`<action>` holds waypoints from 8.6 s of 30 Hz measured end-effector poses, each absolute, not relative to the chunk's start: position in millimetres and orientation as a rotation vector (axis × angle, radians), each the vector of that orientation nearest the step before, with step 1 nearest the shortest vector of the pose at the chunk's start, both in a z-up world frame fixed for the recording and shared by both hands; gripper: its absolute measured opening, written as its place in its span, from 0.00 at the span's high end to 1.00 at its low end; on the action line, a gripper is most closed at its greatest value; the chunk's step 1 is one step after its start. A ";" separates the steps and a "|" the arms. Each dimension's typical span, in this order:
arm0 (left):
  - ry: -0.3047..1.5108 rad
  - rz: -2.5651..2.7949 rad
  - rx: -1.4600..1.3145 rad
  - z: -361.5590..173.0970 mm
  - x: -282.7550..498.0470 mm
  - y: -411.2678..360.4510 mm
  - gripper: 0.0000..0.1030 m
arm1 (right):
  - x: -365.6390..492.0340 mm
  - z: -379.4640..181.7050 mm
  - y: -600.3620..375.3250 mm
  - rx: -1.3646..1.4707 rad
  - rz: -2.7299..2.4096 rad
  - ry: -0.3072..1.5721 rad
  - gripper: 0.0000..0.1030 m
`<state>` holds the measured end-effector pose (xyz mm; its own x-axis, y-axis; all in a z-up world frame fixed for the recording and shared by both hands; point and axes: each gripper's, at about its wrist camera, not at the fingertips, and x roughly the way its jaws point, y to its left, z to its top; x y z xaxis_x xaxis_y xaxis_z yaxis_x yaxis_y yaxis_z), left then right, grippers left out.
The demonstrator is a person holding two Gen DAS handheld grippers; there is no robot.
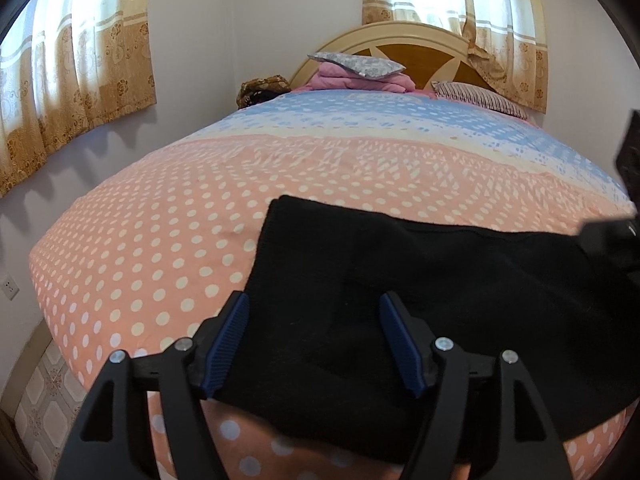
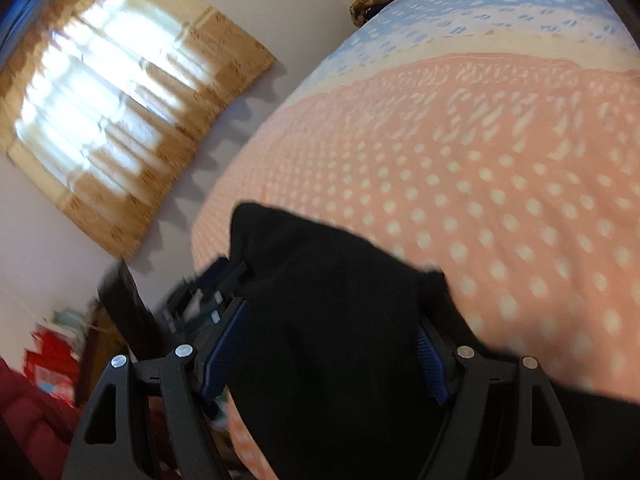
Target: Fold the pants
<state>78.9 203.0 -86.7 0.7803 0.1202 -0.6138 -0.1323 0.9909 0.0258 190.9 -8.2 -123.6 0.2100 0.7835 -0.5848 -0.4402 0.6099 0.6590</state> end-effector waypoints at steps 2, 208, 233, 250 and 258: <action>0.667 0.136 0.000 -87.8 79.8 201.6 0.30 | 201.4 -128.2 0.0 0.408 0.879 1.043 0.25; 0.727 -0.537 0.097 -39.4 42.1 -122.3 0.02 | -82.8 -42.2 -497.3 0.396 -0.336 0.787 0.89; 0.719 -0.322 0.002 -54.0 80.1 -14.9 0.02 | -9.1 -83.1 -157.5 -0.022 0.323 0.804 0.52; 0.624 -0.416 0.113 -36.9 63.6 -40.8 0.02 | 22.4 -63.8 -205.8 0.217 0.341 0.733 0.85; 0.610 -0.381 0.103 -28.0 66.7 -34.5 0.02 | 69.0 -98.6 -206.5 0.348 0.366 0.776 0.84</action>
<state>66.7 -34.5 -28.0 0.7523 -0.3185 -0.5767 0.3786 0.9254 -0.0172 69.0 -206.5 -98.6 0.6574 0.4411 -0.6109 -0.1899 0.8816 0.4322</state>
